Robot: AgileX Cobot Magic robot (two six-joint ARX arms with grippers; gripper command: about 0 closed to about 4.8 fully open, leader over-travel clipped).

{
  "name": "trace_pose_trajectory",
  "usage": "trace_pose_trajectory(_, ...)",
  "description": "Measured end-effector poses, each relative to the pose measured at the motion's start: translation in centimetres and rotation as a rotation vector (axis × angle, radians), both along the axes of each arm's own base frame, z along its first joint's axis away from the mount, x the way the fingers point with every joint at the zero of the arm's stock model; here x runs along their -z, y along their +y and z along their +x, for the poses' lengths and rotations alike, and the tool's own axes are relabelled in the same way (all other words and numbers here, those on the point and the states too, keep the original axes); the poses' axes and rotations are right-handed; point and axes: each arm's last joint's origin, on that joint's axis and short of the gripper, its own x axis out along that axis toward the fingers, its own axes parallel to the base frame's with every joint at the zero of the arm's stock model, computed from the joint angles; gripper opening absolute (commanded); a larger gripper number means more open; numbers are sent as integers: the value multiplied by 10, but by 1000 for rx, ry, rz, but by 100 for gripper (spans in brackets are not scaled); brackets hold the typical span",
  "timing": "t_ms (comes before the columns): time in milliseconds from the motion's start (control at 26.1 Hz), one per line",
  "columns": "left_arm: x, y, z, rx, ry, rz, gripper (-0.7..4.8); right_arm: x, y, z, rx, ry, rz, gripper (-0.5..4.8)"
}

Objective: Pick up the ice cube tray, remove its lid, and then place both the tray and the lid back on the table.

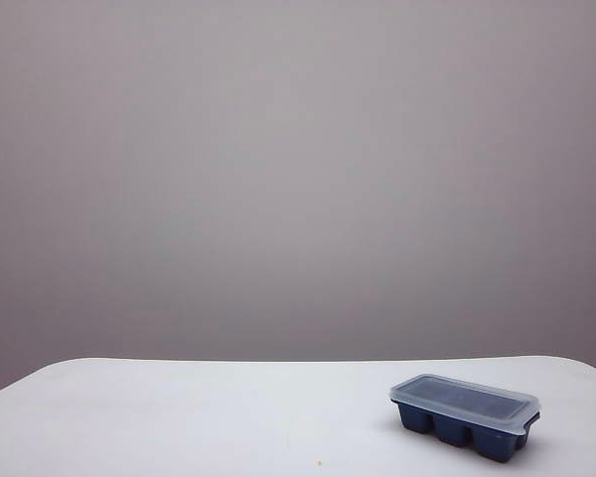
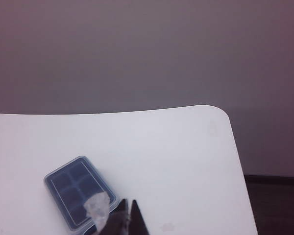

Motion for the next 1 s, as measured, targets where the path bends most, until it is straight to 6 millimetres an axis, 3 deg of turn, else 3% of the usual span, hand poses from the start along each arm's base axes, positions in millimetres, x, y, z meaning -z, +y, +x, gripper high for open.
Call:
trace_pose_trajectory(345, 0, 0, 0, 0, -1, -1, -5, 0, 0, 0, 6, 2, -1, -1)
trace_pose_trajectory(499, -2, -1, 0, 35, -5, -106, -6, 0, 0, 0, 16, 5, 25, -2)
trace_pose_trajectory(691, -33, -3, -5, 107, -108, -166, -5, -5, -1, 0, 69, -24, 154, -5)
trace_pose_trajectory(844, -72, -2, -5, 85, -179, -170, -6, -37, -3, -2, 118, -50, 182, -5)
trace_pose_trajectory(998, -95, -5, 19, 88, -112, -127, -6, -66, 0, 12, 119, -1, 167, -5)
